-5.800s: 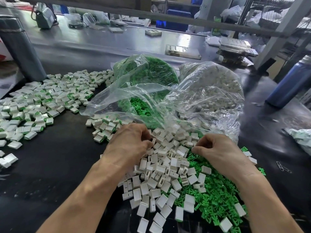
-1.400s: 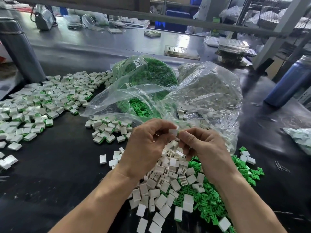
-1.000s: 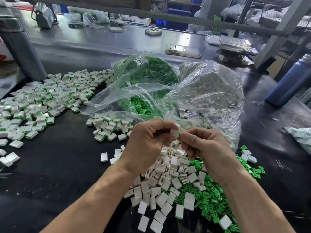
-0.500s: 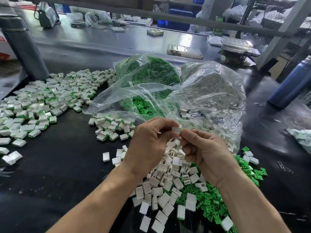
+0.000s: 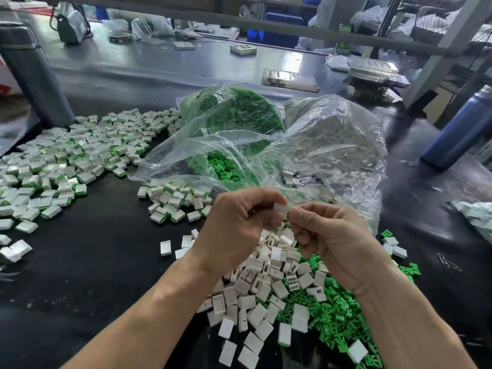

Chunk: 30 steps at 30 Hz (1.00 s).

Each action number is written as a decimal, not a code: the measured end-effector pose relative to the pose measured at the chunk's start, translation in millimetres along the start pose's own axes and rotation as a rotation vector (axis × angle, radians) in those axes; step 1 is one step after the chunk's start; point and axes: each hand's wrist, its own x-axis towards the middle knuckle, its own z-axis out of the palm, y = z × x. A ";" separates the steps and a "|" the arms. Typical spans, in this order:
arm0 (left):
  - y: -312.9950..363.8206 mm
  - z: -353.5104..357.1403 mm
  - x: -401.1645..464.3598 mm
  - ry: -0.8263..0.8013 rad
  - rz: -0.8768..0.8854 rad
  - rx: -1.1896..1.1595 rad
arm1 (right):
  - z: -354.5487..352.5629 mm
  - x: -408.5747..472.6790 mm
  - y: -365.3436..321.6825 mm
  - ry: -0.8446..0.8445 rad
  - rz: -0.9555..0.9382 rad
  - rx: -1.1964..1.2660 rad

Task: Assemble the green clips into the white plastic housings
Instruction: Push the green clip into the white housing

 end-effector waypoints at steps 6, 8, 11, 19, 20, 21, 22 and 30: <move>1.9 0.8 -0.2 -0.010 0.025 0.026 | 1.6 -1.8 -0.1 -0.012 0.017 0.015; 3.1 4.1 -0.8 0.029 0.045 0.035 | 3.1 -1.1 1.8 0.000 0.004 0.057; 3.2 6.3 -1.3 0.063 0.037 0.017 | 5.5 0.6 5.9 0.044 -0.016 0.095; 6.5 12.6 -3.6 0.098 -0.026 -0.088 | -0.4 3.7 8.5 0.060 -0.011 0.093; 6.2 13.0 -3.9 0.098 -0.040 -0.100 | 0.4 3.8 8.7 0.072 -0.026 0.082; 5.2 13.4 -4.3 0.095 -0.058 -0.103 | 1.3 3.6 9.0 0.092 -0.053 0.046; 3.8 13.9 -4.5 0.088 -0.080 -0.093 | 1.6 3.6 9.8 0.123 -0.093 -0.023; 5.5 8.8 -1.7 0.057 -0.140 -0.063 | 9.0 -3.0 6.4 0.223 -0.358 -0.296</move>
